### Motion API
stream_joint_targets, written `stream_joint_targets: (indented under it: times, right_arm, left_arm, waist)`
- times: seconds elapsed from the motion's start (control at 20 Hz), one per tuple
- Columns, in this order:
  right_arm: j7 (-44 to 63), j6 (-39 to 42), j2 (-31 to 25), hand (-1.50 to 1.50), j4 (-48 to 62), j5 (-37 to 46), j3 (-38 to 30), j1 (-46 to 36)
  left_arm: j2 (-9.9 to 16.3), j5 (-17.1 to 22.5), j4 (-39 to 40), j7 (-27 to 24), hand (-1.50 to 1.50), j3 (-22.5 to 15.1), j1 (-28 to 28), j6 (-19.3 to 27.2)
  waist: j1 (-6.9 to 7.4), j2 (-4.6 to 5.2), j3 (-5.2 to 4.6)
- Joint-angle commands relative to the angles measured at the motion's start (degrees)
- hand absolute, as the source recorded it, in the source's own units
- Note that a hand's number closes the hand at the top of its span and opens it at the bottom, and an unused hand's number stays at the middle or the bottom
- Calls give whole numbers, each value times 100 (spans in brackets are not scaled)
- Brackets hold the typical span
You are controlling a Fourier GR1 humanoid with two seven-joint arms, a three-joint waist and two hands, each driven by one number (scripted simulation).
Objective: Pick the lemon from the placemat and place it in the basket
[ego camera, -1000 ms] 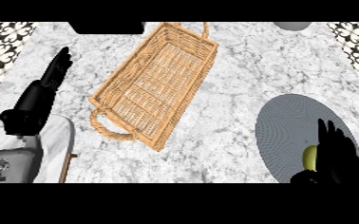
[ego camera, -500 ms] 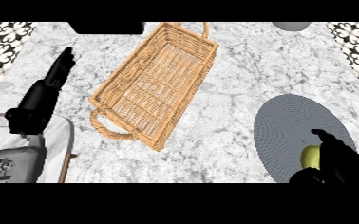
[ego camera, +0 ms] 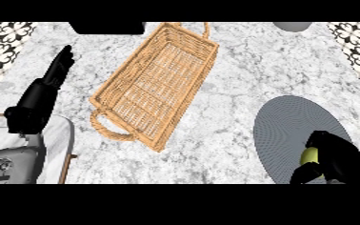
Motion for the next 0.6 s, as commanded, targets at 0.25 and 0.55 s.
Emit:
stream_joint_targets:
  times: [0.25,0.55]
  right_arm:
    - [456,973,459,150,-503,148,550,-34]
    - [1059,1239,771,150,-1024,336,699,-250]
  left_arm:
    - [9,146,-212,146,0,104,13,-180]
    - [-50,22,92,-224,0,122,46,-155]
  waist:
    - [6,35,72]
    - [-5,39,73]
